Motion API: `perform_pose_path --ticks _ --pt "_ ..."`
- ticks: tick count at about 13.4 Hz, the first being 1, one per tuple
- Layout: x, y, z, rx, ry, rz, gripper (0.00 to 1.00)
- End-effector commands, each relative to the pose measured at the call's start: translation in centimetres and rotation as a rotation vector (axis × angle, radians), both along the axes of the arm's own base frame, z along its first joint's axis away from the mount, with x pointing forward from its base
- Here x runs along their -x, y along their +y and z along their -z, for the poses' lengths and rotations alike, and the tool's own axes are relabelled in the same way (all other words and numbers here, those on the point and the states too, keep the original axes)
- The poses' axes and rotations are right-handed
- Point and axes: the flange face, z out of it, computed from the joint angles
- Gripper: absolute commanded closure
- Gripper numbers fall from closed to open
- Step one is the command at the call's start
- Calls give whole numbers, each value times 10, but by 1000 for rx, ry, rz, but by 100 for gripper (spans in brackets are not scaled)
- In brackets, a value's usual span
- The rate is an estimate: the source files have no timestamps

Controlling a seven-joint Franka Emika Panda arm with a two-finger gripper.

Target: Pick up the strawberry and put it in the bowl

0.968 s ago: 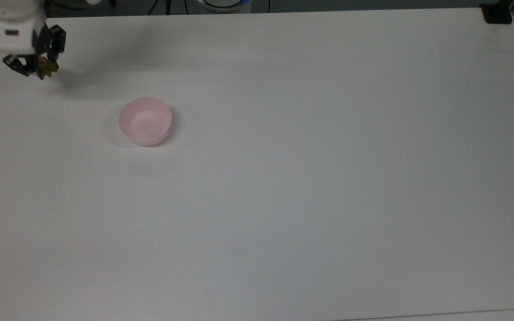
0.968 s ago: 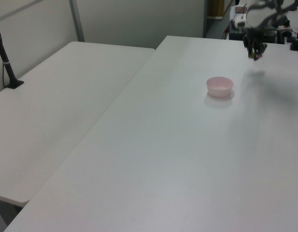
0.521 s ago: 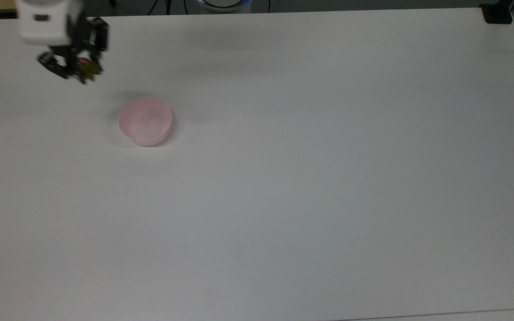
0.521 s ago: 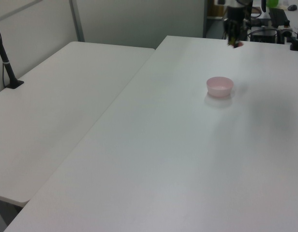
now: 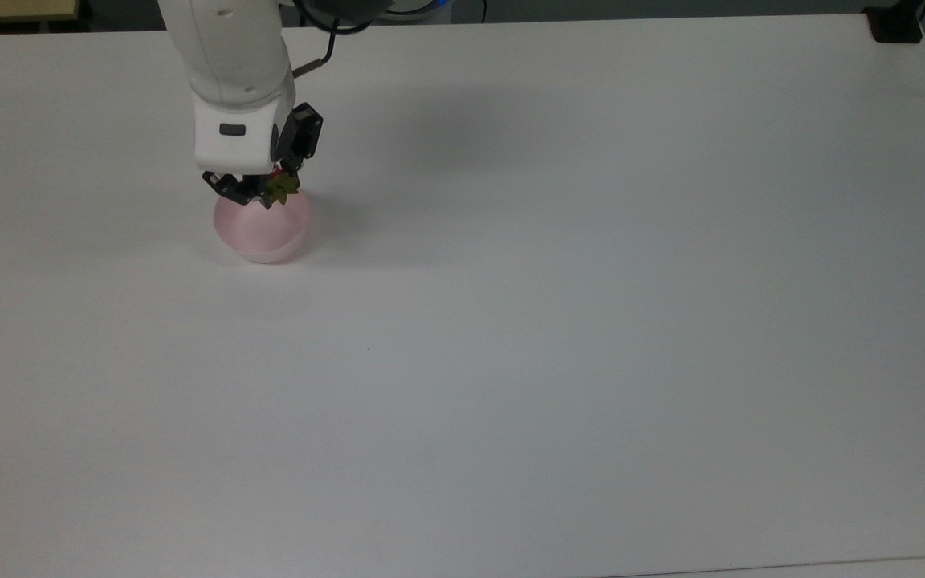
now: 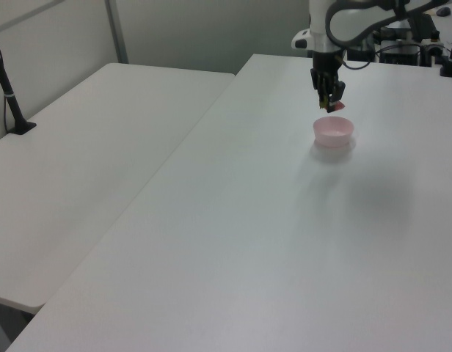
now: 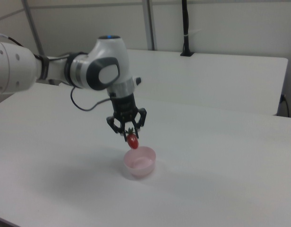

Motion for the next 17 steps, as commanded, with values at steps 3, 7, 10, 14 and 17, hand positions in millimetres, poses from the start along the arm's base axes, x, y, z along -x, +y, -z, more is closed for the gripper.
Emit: perform_pose_path --ticks 3,7,10,14,17 --pt "17 -19 50 51 16 17 31" --pt "18 -21 13 36 -65 253 0" --pt "30 -8 -60 32 -63 604 0" --pt "46 11 -165 9 -127 857 0" --pt "55 35 -189 15 -101 886 0"
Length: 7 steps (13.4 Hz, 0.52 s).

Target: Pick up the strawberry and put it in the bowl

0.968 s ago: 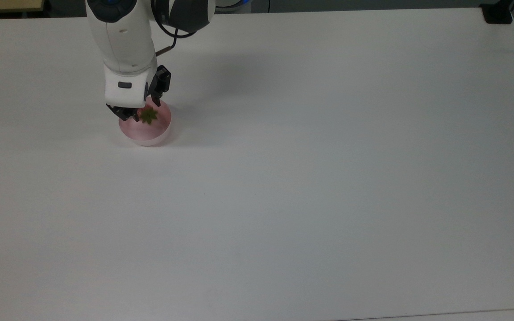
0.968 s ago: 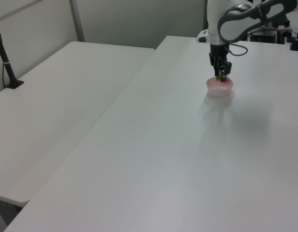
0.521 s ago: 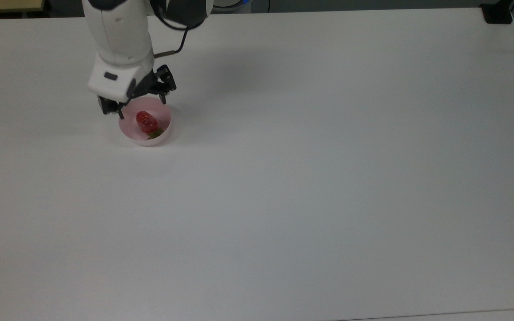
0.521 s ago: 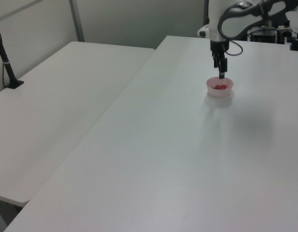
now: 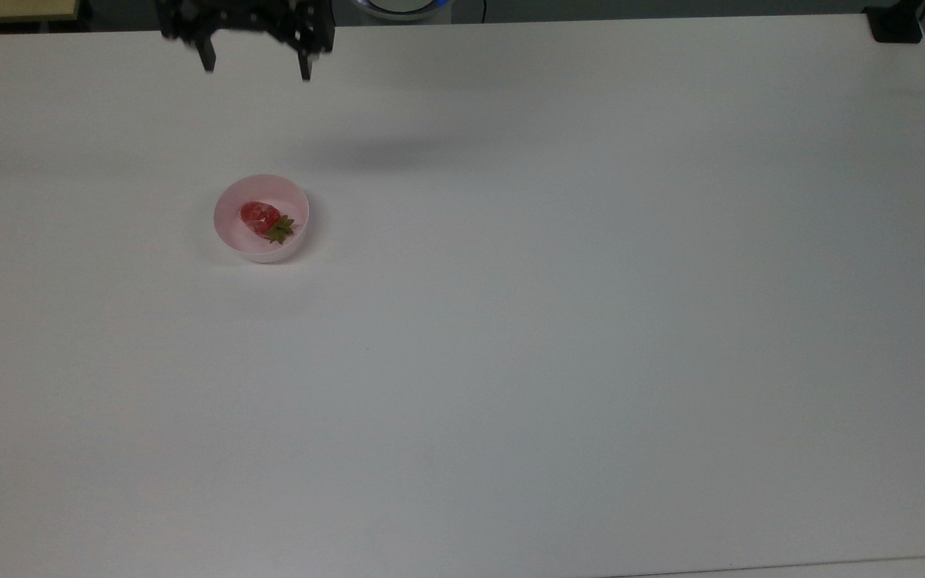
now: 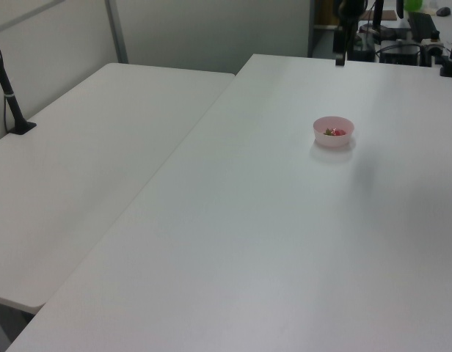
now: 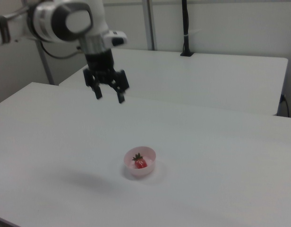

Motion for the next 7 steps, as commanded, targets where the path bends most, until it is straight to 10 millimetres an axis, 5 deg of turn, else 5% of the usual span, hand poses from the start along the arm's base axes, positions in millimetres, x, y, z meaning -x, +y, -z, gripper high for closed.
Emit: perform_pose_path --ticks 1,7 --pt "6 26 -23 -6 4 43 0" --pt "0 32 -13 -23 6 40 0"
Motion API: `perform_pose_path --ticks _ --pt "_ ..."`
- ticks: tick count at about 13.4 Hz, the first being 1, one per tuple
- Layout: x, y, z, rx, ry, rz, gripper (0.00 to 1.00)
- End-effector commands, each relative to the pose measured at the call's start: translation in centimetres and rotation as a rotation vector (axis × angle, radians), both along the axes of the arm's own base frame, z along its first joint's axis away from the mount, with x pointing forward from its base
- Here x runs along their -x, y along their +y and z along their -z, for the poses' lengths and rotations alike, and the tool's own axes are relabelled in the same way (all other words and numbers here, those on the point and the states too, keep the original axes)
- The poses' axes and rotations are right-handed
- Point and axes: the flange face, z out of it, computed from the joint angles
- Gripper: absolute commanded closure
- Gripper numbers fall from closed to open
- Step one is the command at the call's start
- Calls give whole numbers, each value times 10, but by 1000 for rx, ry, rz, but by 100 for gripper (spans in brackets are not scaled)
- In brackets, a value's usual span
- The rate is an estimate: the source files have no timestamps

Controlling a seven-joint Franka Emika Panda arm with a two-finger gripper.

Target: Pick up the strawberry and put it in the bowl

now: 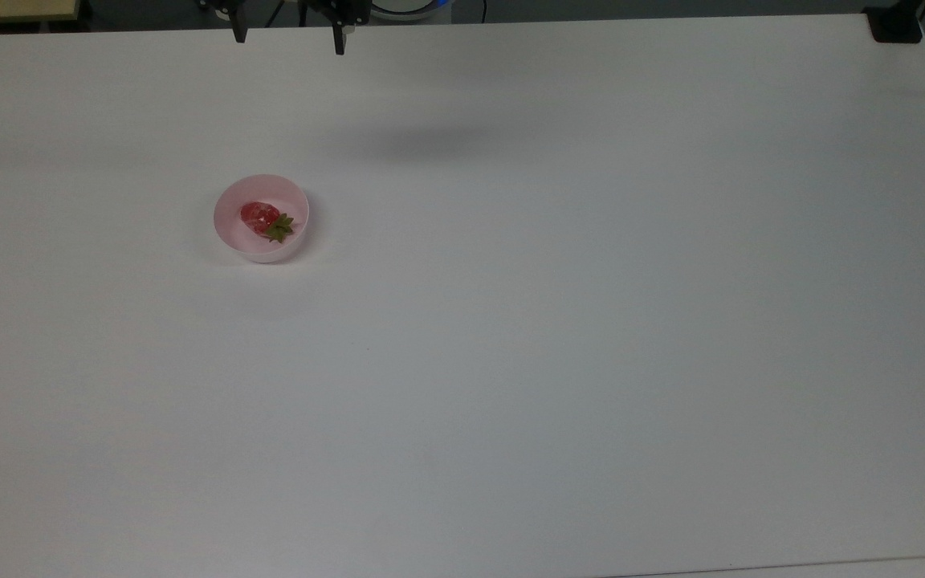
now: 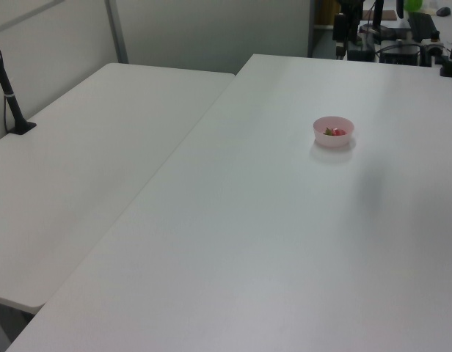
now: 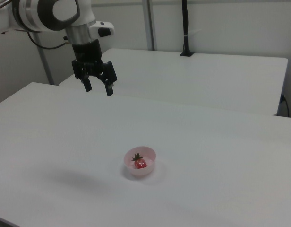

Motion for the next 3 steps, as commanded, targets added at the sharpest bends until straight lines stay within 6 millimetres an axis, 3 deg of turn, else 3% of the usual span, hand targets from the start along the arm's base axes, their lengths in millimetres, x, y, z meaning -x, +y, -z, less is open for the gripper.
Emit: perform_pose_path --ticks 1,3 --pt "-4 1 8 -16 10 15 0" --pt "-5 -1 7 -19 7 18 0"
